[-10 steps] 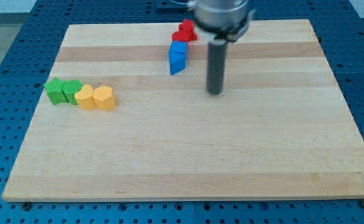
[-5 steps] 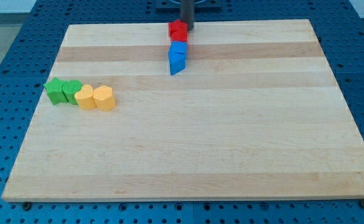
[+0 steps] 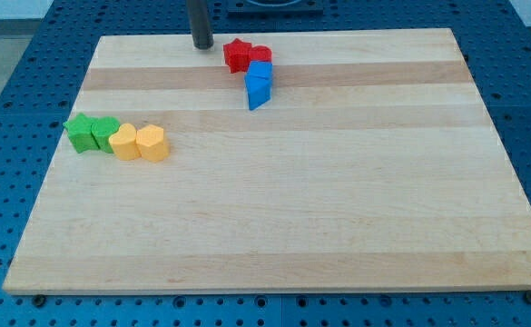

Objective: Move red star on left to blue blocks

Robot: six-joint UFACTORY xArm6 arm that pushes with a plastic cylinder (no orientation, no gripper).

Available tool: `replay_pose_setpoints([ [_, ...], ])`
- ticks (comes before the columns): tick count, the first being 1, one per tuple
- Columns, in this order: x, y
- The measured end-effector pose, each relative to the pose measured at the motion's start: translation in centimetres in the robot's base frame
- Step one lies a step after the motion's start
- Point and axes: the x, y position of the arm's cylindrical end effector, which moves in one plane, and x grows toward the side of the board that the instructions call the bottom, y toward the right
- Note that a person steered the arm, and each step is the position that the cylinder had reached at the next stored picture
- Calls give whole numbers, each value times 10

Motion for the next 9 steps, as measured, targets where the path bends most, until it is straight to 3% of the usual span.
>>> replay_pose_setpoints([
  [1,-3,50],
  [2,1,60],
  [5,61,12],
  [7,13,22],
  [9,26,48],
])
